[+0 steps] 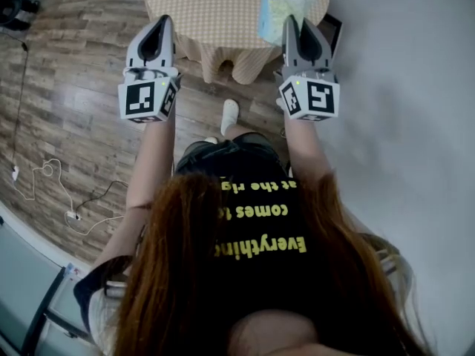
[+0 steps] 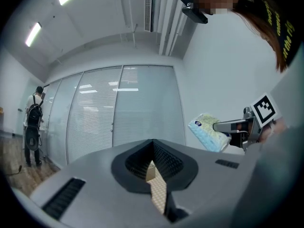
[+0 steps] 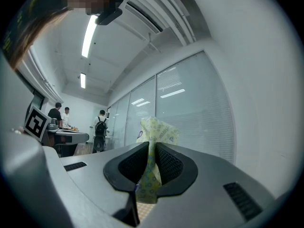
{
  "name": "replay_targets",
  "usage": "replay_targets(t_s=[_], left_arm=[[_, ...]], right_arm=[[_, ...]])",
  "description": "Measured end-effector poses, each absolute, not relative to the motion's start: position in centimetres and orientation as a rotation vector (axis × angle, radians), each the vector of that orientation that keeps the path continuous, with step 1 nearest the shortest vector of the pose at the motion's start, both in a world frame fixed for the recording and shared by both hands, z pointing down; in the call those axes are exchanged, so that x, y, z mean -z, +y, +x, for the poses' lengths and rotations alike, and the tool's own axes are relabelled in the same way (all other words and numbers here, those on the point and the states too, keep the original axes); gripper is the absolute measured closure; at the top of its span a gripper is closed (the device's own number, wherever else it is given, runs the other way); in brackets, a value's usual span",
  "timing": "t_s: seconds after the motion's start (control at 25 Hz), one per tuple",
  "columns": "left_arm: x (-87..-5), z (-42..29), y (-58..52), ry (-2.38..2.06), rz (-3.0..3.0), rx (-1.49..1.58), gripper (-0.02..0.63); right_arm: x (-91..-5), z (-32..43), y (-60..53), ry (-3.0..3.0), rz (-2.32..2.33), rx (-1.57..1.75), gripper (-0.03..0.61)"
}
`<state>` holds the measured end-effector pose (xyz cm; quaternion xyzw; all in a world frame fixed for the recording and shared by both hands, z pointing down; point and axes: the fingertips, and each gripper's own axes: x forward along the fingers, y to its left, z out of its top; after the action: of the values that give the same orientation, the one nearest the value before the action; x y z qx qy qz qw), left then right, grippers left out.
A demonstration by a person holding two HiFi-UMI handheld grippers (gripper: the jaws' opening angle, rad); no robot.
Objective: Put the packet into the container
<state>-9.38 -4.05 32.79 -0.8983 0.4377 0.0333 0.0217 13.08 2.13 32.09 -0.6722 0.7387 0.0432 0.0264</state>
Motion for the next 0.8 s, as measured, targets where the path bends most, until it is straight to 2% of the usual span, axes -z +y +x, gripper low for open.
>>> replay_targets(t_s=[0.4, 0.8], left_arm=[[-31.9, -5.0, -9.8, 1.415, -2.733, -0.102, 0.615], [-32.8, -3.5, -13.0, 1.452, -2.735, -0.048, 0.614]], right_arm=[[-31.8, 17.8, -3.9, 2.337, -1.995, -0.085, 0.518], [-32.9, 19.4, -7.9, 2.344, -1.96, -0.029, 0.518]])
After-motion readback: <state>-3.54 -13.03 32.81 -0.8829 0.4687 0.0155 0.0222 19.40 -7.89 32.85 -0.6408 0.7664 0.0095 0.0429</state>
